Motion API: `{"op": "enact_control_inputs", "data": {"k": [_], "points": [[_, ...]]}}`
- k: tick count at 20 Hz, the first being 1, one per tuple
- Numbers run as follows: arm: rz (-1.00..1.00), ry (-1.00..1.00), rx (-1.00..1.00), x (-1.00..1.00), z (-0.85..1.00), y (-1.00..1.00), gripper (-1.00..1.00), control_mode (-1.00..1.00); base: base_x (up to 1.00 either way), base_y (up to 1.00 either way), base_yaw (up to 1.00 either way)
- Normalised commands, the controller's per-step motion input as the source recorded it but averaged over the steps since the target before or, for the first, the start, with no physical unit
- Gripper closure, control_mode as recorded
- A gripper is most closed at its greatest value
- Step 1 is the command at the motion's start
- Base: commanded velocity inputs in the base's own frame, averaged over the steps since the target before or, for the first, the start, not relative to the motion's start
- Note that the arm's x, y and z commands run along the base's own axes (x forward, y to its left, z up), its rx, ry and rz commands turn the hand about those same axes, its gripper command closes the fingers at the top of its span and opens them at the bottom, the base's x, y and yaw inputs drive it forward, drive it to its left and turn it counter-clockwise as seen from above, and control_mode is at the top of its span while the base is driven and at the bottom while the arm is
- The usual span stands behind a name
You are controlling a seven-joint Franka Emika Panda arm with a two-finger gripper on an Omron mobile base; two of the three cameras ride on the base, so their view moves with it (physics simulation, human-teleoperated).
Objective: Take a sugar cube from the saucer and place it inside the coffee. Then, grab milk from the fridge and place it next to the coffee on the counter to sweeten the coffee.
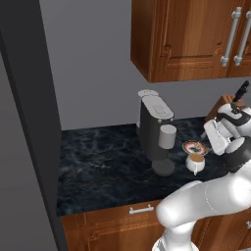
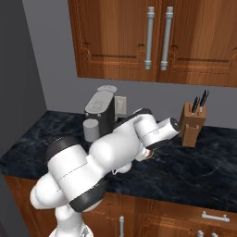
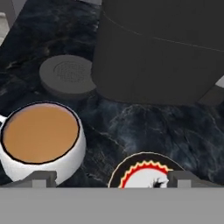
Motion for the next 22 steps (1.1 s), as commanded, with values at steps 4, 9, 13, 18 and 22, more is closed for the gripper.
{"op": "enact_control_inputs", "data": {"k": [4,9,13,18,22], "points": [[0.05,-0.01,0.00,0.29,-0.21,-0.15,-1.00,-1.00,0.00,0.00,0.00],[0.06,0.00,0.00,0.27,-0.16,-0.22,-1.00,-1.00,0.00,0.00,0.00],[0.05,0.00,0.00,0.28,-0.15,-0.15,-1.00,-1.00,0.00,0.00,0.00],[0.03,0.00,0.00,0.29,-0.16,-0.03,-1.00,-1.00,0.00,0.00,0.00],[0.02,0.00,0.00,0.32,-0.20,0.00,-1.00,-1.00,0.00,0.00,0.00]]}}
